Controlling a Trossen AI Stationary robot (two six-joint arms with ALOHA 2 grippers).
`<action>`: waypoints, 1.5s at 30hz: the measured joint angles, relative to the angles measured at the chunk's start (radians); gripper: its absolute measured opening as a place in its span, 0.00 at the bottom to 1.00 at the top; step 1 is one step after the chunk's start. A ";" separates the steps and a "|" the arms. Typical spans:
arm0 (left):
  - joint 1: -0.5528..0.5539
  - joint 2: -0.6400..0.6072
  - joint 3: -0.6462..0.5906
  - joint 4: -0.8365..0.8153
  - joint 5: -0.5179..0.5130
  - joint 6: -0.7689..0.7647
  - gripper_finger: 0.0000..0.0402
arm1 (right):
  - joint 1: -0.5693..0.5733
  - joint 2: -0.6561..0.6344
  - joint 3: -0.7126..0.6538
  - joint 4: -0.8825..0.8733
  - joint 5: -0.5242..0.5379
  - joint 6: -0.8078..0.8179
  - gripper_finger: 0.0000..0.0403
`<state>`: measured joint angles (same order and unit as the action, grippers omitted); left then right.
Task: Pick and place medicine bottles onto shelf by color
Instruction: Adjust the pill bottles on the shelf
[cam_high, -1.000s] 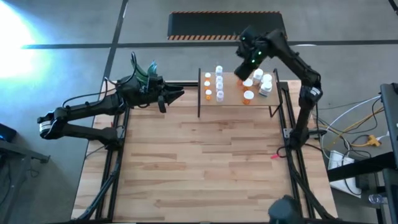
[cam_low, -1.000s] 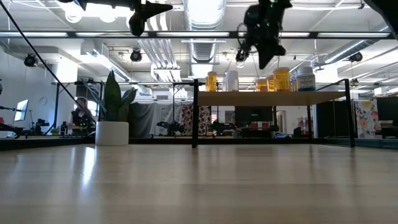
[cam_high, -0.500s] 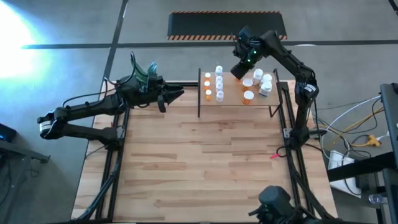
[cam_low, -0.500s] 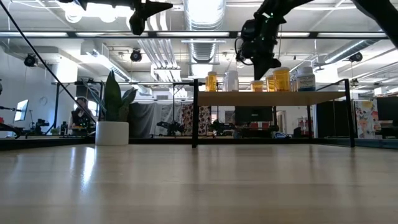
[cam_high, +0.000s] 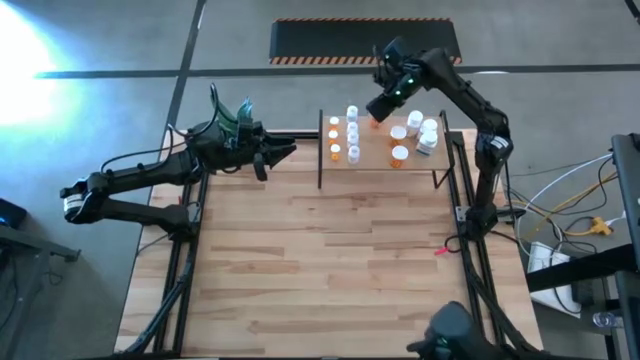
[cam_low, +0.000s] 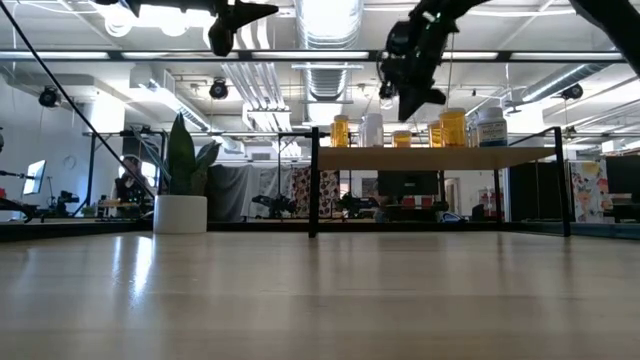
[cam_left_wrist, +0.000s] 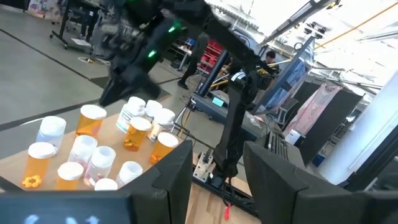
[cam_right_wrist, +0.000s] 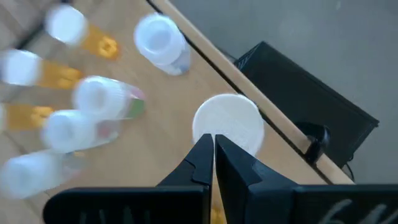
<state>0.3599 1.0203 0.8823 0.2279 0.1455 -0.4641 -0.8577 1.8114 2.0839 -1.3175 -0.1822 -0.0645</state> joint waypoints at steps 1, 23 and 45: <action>0.000 0.000 0.000 0.000 0.000 0.000 0.32 | 0.000 -0.011 0.017 -0.016 -0.001 0.015 0.02; 0.000 0.000 -0.002 0.003 0.000 0.002 0.32 | 0.029 -0.121 -0.209 -0.196 0.013 0.004 0.02; 0.000 0.000 0.001 0.004 0.004 -0.001 0.32 | 0.094 -0.090 -0.110 0.005 0.033 0.110 0.02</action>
<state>0.3595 1.0206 0.8833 0.2317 0.1493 -0.4653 -0.7638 1.7211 1.9739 -1.3128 -0.1491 0.0456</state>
